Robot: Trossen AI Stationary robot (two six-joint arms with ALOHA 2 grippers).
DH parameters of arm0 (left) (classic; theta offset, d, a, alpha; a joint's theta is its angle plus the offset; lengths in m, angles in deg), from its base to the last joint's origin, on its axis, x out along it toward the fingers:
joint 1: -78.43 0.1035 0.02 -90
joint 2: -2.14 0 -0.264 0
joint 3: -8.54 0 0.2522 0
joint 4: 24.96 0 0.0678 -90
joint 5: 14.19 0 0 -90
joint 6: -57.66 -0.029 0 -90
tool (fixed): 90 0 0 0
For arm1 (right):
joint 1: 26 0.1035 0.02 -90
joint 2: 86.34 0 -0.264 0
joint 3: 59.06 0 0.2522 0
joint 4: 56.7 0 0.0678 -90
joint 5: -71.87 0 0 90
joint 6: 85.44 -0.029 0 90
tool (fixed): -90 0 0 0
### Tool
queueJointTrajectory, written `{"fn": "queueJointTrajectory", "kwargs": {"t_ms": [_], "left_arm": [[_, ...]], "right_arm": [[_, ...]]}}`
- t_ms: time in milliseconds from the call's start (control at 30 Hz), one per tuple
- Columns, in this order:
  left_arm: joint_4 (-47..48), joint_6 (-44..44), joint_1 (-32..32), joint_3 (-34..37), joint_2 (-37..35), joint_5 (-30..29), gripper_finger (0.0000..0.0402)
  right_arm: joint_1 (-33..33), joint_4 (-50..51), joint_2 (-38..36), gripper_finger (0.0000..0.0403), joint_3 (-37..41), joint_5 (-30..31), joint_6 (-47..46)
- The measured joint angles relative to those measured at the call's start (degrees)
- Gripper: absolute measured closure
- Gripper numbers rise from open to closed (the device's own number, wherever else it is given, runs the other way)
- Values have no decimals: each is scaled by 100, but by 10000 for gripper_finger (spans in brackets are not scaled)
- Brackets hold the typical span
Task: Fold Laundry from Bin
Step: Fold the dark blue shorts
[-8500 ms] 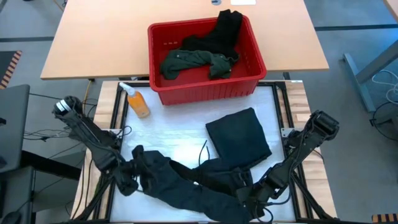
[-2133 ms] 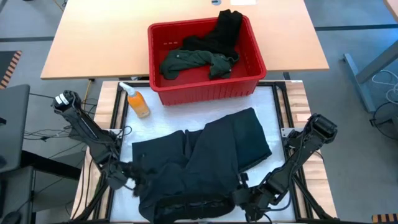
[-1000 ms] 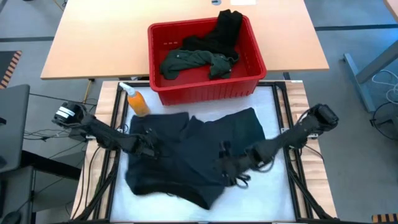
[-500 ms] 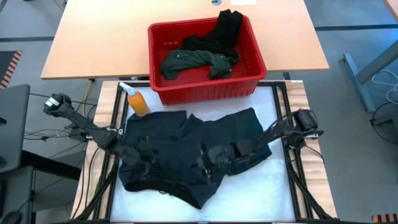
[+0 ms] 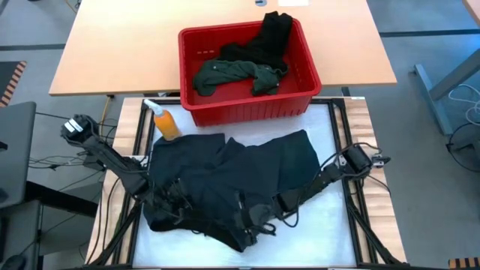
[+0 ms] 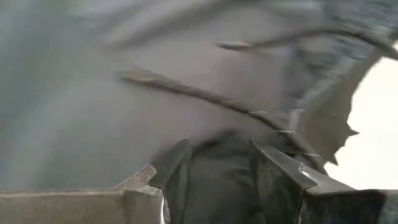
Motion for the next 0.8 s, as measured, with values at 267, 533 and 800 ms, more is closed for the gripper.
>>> {"fn": "queueJointTrajectory", "kwargs": {"t_ms": [267,533,800], "left_arm": [[-1510,-755,-383,-6,238,799,251],[-1911,27,-1360,-20,512,-96,251],[-3181,1062,-2023,-110,2151,-469,251]], "right_arm": [[92,411,38,371,0,8,-653],[139,1013,36,388,2,12,-717],[335,1402,36,378,2,23,-860]]}}
